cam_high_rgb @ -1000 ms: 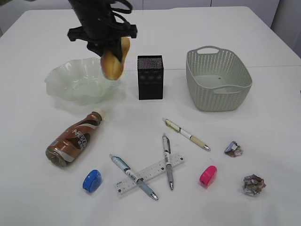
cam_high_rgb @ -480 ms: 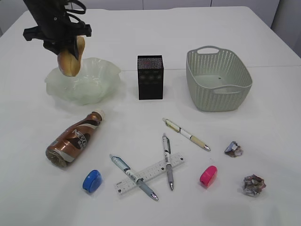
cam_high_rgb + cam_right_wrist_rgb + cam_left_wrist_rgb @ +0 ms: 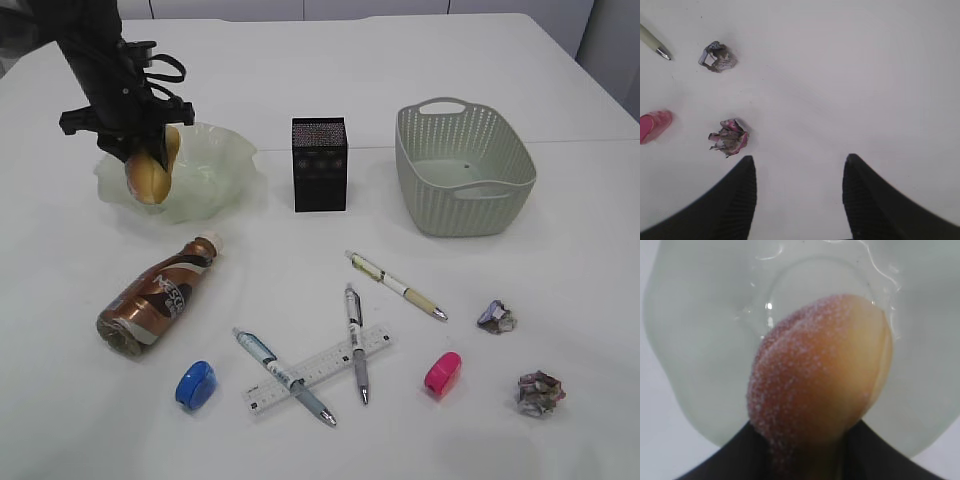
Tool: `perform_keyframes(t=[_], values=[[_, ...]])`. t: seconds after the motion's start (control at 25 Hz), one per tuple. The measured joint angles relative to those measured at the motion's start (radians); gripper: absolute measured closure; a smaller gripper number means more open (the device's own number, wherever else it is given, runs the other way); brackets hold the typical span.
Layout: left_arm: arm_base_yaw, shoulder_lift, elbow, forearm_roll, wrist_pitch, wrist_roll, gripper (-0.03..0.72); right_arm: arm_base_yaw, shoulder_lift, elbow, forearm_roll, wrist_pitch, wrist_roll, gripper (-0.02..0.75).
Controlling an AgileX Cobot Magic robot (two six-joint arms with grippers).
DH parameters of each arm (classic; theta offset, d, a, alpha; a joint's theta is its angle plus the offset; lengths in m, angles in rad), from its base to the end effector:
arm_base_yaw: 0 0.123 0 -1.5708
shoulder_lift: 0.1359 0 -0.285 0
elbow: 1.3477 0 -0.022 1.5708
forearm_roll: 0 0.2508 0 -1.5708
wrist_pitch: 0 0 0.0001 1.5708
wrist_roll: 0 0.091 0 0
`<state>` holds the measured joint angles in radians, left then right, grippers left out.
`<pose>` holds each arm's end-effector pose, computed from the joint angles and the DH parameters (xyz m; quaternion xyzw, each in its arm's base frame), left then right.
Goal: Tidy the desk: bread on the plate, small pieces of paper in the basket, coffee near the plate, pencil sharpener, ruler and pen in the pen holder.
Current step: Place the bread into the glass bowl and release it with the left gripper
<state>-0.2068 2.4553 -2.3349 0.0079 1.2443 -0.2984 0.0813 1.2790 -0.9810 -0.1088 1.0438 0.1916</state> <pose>0.5096 -0.1062 0.1986 -0.0446 0.9883 -0.0328 0.1425 0.2338 0.0105 0.2875 0.0348 0.9856 -0.0289 0.1626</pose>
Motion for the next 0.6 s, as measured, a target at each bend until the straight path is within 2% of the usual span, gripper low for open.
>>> perform_keyframes(t=[0.12, 0.2, 0.32, 0.44, 0.52, 0.6], values=[[0.000, 0.014, 0.000, -0.008, -0.027, 0.002, 0.449, 0.000, 0.000, 0.000, 0.000, 0.002, 0.000, 0.303], [0.000, 0.014, 0.000, -0.008, -0.046, 0.016, 0.412, 0.000, 0.000, 0.000, 0.000, 0.004, 0.002, 0.303], [0.000, 0.014, 0.000, -0.008, -0.069, 0.044, 0.265, 0.000, 0.000, 0.000, 0.000, 0.004, 0.038, 0.303], [0.000, 0.014, 0.000, -0.008, -0.077, 0.049, 0.084, 0.000, 0.000, 0.000, 0.000, 0.008, 0.049, 0.303], [0.000, 0.014, 0.000, -0.008, -0.081, 0.051, 0.043, 0.000, 0.000, 0.000, 0.000, 0.008, 0.058, 0.303], [0.000, 0.014, 0.000, -0.008, -0.086, 0.051, 0.036, 0.000, 0.000, 0.000, 0.000, 0.008, 0.067, 0.303]])
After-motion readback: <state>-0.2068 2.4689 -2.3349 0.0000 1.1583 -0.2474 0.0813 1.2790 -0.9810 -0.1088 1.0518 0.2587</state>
